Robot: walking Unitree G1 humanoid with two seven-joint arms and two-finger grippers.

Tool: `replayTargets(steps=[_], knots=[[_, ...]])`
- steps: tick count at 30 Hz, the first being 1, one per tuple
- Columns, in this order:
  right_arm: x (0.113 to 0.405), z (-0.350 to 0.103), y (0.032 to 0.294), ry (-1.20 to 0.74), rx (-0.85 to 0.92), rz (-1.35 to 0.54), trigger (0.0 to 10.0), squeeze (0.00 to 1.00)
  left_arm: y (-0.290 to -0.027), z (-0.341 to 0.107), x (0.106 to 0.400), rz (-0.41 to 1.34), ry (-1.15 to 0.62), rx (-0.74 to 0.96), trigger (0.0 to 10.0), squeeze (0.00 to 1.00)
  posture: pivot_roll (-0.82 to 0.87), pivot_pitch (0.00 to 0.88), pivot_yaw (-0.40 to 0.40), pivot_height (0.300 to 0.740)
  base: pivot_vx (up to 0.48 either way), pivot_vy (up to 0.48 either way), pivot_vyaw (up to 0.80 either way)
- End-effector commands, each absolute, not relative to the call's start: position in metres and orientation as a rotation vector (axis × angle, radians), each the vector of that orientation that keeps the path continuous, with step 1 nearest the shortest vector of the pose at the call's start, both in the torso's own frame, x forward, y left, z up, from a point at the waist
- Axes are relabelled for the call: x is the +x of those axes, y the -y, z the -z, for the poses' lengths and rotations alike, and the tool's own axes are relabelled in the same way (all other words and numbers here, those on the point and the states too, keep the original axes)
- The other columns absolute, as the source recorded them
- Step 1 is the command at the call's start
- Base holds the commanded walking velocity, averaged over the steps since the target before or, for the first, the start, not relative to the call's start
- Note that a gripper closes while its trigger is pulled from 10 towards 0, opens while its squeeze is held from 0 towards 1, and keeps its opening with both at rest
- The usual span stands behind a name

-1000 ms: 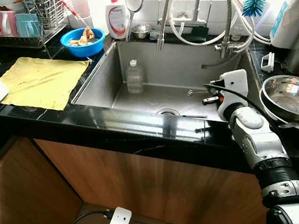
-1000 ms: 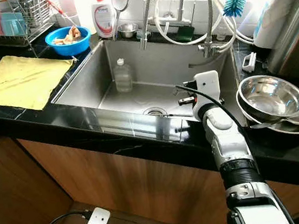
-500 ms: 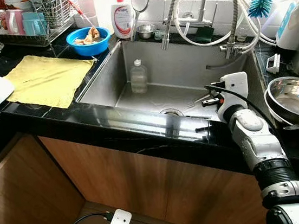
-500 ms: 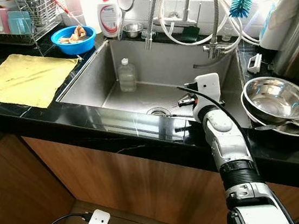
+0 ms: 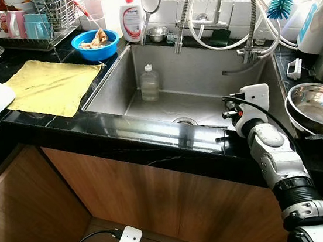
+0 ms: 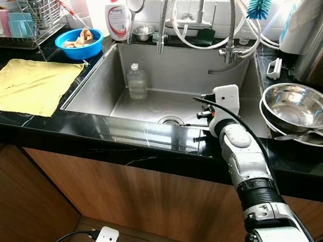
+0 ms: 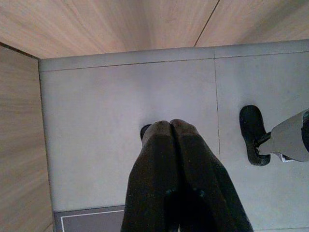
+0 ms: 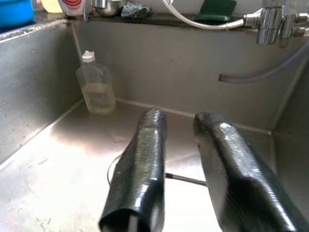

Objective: Kitchen organization

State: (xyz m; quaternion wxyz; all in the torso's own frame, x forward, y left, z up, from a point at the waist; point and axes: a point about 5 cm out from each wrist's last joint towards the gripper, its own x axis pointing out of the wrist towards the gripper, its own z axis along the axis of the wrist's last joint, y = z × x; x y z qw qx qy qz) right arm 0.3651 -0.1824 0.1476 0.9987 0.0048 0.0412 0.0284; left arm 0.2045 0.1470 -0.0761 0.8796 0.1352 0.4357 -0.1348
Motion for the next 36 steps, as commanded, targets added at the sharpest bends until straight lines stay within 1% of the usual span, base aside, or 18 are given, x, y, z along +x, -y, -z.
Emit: replayTargets(steps=[1,5,9,13,15,16,17,18,19,20,22,23,24,26,32,36], knots=[[0.365,-0.155,0.183,-0.043,-0.003,-0.048,10.0,0.0,-0.146,0.077,0.203,0.286,-0.91,0.281,10.0,0.0,0.03,0.001,-0.063,0.74,0.0,0.0,0.0],[0.364,-0.166,0.181,0.023,-0.036,-0.036,10.0,0.0,-0.146,0.077,0.203,0.285,-0.91,0.28,10.0,0.0,0.04,0.0,-0.064,0.74,0.0,0.0,0.0],[0.353,-0.194,0.171,0.183,-0.061,-0.016,10.0,0.0,-0.146,0.077,0.203,0.284,-0.91,0.281,10.0,0.0,0.03,0.002,-0.064,0.74,0.0,0.0,0.0],[0.335,-0.212,0.163,0.308,-0.105,0.025,10.0,0.0,-0.146,0.077,0.202,0.284,-0.912,0.281,10.0,0.0,0.03,0.002,-0.065,0.74,0.0,0.0,0.0],[0.319,-0.214,0.161,0.352,-0.101,0.076,10.0,0.0,-0.146,0.077,0.202,0.285,-0.913,0.281,10.0,0.0,0.02,0.0,-0.066,0.74,0.0,0.0,0.0],[0.304,-0.212,0.16,0.367,-0.117,0.114,10.0,0.0,-0.147,0.078,0.202,0.287,-0.914,0.281,10.0,0.0,0.02,0.001,-0.065,0.74,0.0,0.0,0.0],[0.298,-0.211,0.16,0.37,-0.129,0.128,10.0,0.0,-0.147,0.078,0.202,0.287,-0.915,0.282,10.0,0.0,0.02,0.002,-0.064,0.74,0.0,0.0,0.0],[0.298,-0.211,0.16,0.37,-0.129,0.128,10.0,0.0,-0.147,0.078,0.202,0.287,-0.915,0.282,10.0,0.0,0.02,0.002,-0.064,0.74,0.0,0.0,0.0],[0.279,-0.202,0.164,0.364,-0.154,0.184,10.0,0.0,-0.147,0.078,0.202,0.291,-0.915,0.284,10.0,0.0,0.01,0.007,-0.061,0.74,0.0,0.0,0.0],[0.268,-0.197,0.167,0.359,-0.169,0.212,10.0,0.0,-0.147,0.078,0.202,0.292,-0.915,0.285,10.0,0.0,0.01,0.008,-0.061,0.74,0.0,0.0,0.0],[0.258,-0.191,0.172,0.354,-0.191,0.247,10.0,0.0,-0.147,0.077,0.202,0.295,-0.915,0.287,10.0,0.0,0.0,0.008,-0.058,0.74,0.0,0.0,0.0],[0.246,-0.183,0.176,0.336,-0.236,0.263,10.0,0.0,-0.147,0.077,0.202,0.299,-0.914,0.29,10.0,0.0,-0.01,0.012,-0.054,0.74,0.0,0.0,0.0],[0.246,-0.183,0.176,0.336,-0.236,0.263,10.0,0.0,-0.147,0.077,0.202,0.299,-0.914,0.29,10.0,0.0,-0.01,0.012,-0.054,0.74,0.0,0.0,0.0],[0.229,-0.175,0.182,0.322,-0.306,0.283,10.0,0.0,-0.148,0.077,0.202,0.302,-0.913,0.292,10.0,0.0,-0.01,0.013,-0.053,0.74,0.0,0.0,0.0],[0.214,-0.164,0.19,0.278,-0.317,0.355,10.0,0.0,-0.149,0.077,0.203,0.302,-0.913,0.294,10.0,0.0,-0.01,0.011,-0.05,0.74,0.0,0.0,0.0],[0.204,-0.137,0.192,0.186,-0.336,0.375,10.0,0.0,-0.149,0.077,0.203,0.305,-0.912,0.294,10.0,0.0,-0.01,0.012,-0.051,0.74,0.0,0.0,0.0]])
